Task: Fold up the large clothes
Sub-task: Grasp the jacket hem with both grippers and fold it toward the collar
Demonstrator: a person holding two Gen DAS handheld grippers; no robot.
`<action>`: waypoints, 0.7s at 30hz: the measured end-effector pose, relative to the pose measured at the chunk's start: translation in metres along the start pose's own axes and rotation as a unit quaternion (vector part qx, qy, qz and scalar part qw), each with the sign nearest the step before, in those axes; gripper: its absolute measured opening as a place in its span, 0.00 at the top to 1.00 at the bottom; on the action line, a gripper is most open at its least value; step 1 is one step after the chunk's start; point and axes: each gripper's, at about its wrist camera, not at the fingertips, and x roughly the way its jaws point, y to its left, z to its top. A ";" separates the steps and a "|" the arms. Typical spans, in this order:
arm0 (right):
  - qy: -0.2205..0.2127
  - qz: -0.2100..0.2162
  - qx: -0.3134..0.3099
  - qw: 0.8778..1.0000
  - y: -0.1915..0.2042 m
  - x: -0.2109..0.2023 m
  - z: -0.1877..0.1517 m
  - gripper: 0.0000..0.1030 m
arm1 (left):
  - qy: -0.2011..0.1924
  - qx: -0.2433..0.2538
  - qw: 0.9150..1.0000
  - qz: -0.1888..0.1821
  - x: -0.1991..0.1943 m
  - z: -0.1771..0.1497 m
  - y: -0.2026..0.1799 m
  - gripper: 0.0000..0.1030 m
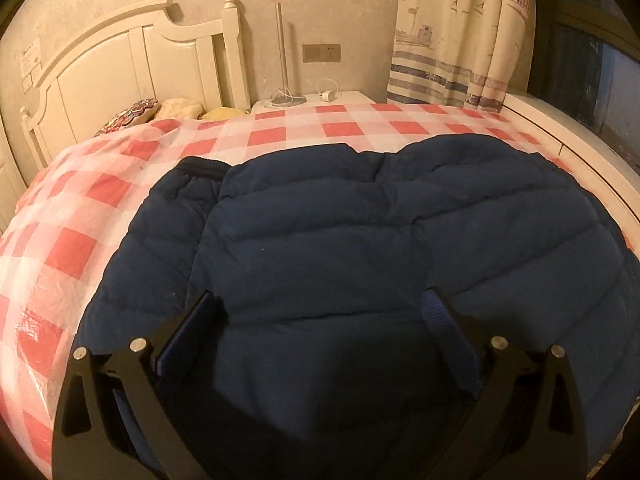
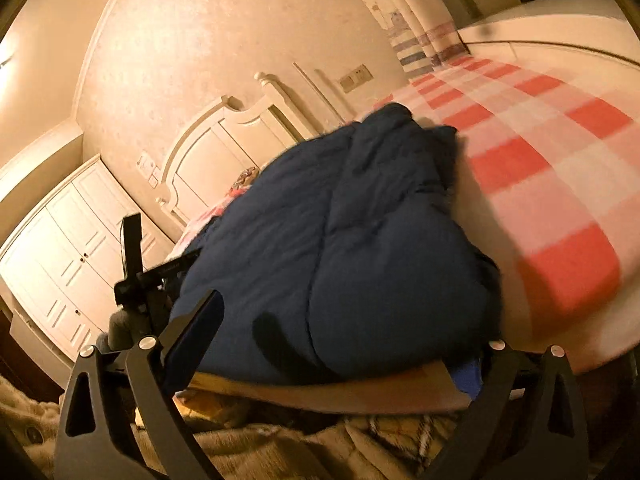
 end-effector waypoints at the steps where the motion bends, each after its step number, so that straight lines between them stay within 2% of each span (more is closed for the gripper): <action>1: 0.002 -0.008 -0.001 1.000 0.003 0.006 0.004 0.07 | 0.000 0.000 1.000 0.000 0.000 0.000 0.000 0.02; 5: 0.015 -0.053 0.000 0.998 0.022 0.034 0.017 0.07 | 0.005 0.000 1.000 0.000 0.000 0.001 -0.003 0.02; 6: 0.007 -0.058 -0.010 0.998 0.027 0.039 0.018 0.11 | 0.010 0.002 1.000 0.001 0.000 0.002 -0.004 0.02; 7: -0.007 -0.064 -0.022 0.998 0.030 0.039 0.019 0.24 | 0.022 0.005 1.000 0.003 0.000 0.005 -0.005 0.02; 8: -0.018 -0.069 -0.028 0.997 0.031 0.038 0.018 0.32 | 0.032 0.008 0.999 0.005 0.001 0.008 -0.006 0.02; 9: -0.031 -0.071 -0.029 0.997 0.030 0.035 0.018 0.48 | 0.047 0.011 0.999 0.001 0.002 0.016 -0.007 0.02; 10: -0.041 -0.066 -0.027 0.997 0.028 0.029 0.018 0.53 | 0.053 0.012 0.999 -0.007 0.003 0.025 -0.008 0.02; 11: -0.045 -0.064 -0.025 0.997 0.026 0.027 0.017 0.55 | 0.050 0.011 0.999 -0.009 0.003 0.033 -0.009 0.02; 13: -0.054 -0.068 -0.035 0.996 0.029 0.022 0.013 0.56 | 0.032 0.009 0.999 0.011 0.006 0.061 -0.017 0.02; 15: -0.059 -0.067 -0.051 0.995 0.037 0.020 0.013 0.56 | 0.035 0.005 0.999 0.018 0.019 0.084 -0.028 0.02; 17: -0.061 -0.067 -0.064 0.994 0.042 0.017 0.015 0.56 | 0.043 0.015 0.998 0.054 0.041 0.101 -0.042 0.02; 19: -0.059 -0.070 -0.077 0.993 0.046 0.016 0.017 0.56 | 0.069 0.039 0.990 0.119 0.078 0.110 -0.056 0.02; 20: -0.058 -0.071 -0.080 0.993 0.048 0.016 0.017 0.56 | 0.096 0.045 0.985 0.138 0.100 0.109 -0.059 0.02; 21: -0.058 -0.071 -0.084 0.992 0.049 0.015 0.018 0.56 | 0.106 0.041 0.984 0.136 0.108 0.108 -0.058 0.02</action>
